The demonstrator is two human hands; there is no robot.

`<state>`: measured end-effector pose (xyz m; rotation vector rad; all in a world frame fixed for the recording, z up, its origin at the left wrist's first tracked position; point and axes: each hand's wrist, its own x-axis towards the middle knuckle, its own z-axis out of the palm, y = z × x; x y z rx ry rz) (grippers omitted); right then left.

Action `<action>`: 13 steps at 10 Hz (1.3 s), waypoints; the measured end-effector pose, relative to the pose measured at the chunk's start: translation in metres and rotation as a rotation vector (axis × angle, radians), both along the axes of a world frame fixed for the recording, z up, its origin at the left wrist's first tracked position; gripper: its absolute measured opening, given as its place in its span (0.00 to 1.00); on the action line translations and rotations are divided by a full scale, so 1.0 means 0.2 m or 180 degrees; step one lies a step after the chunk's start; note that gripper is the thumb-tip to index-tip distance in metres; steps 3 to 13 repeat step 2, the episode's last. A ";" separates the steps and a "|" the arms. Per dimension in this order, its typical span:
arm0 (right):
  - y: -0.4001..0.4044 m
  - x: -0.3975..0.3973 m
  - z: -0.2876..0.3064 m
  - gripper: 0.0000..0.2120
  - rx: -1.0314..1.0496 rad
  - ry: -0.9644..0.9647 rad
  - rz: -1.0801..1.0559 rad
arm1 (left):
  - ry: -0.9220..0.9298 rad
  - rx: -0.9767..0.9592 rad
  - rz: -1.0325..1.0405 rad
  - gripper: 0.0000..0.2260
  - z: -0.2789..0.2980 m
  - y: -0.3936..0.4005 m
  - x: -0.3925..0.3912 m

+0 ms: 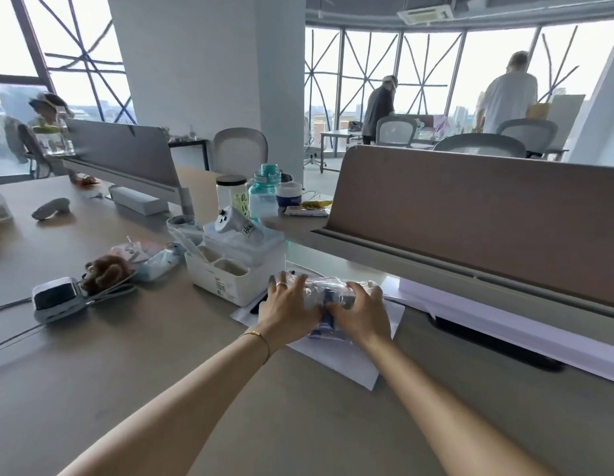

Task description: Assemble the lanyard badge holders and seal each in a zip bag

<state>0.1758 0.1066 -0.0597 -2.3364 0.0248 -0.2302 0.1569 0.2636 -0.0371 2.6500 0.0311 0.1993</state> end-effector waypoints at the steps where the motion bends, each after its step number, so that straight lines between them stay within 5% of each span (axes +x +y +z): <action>1: -0.01 -0.04 0.01 0.36 -0.0249 -0.0223 -0.0070 | 0.0018 0.0199 0.0037 0.35 0.02 -0.02 -0.02; 2: -0.04 -0.08 0.04 0.37 -0.0239 -0.0629 -0.0042 | -0.0280 0.0111 0.0177 0.34 0.05 -0.05 -0.05; 13: -0.04 -0.08 0.04 0.37 -0.0239 -0.0629 -0.0042 | -0.0280 0.0111 0.0177 0.34 0.05 -0.05 -0.05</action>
